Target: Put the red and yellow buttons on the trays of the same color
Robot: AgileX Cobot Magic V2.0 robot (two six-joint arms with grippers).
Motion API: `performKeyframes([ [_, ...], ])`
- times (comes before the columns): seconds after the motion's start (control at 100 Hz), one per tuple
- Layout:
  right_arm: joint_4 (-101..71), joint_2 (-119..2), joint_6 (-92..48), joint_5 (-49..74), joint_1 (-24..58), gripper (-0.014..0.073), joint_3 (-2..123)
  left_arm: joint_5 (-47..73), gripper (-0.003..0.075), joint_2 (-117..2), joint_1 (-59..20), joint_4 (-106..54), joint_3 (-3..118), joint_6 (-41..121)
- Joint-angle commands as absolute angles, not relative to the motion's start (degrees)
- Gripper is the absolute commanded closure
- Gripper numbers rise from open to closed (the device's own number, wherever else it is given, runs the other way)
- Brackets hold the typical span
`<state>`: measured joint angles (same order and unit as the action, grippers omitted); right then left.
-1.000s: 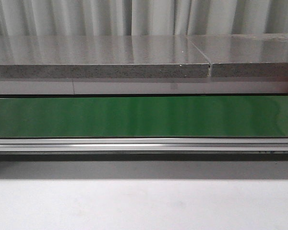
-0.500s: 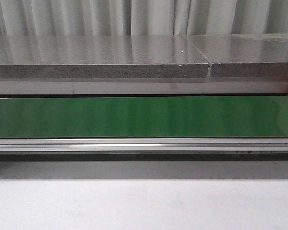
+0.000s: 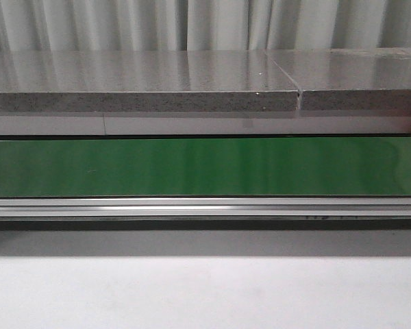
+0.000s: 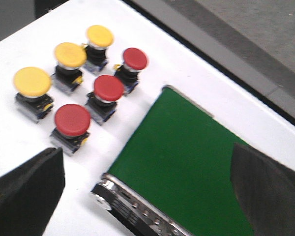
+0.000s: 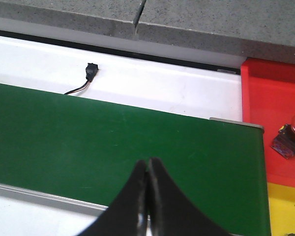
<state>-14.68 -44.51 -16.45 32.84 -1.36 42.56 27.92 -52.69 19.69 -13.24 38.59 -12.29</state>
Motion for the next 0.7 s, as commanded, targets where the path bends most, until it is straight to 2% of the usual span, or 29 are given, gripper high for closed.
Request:
performKeyframes([
  [0.0, -14.77, -44.32, -17.18, 29.53, -1.17, 0.066, 44.13, 25.19, 0.0065, -56.93, 22.7, -14.54, 41.93, -12.87],
  [0.36, -14.77, -44.32, -17.18, 29.53, -1.17, 0.066, 44.13, 25.2, 0.0069, -74.59, 24.81, -14.14, 48.48, -11.0],
  [0.69, -14.77, -44.32, -17.18, 29.53, -1.17, 0.066, 44.13, 24.95, 0.0069, -84.83, 24.91, -13.89, 53.13, -11.0],
])
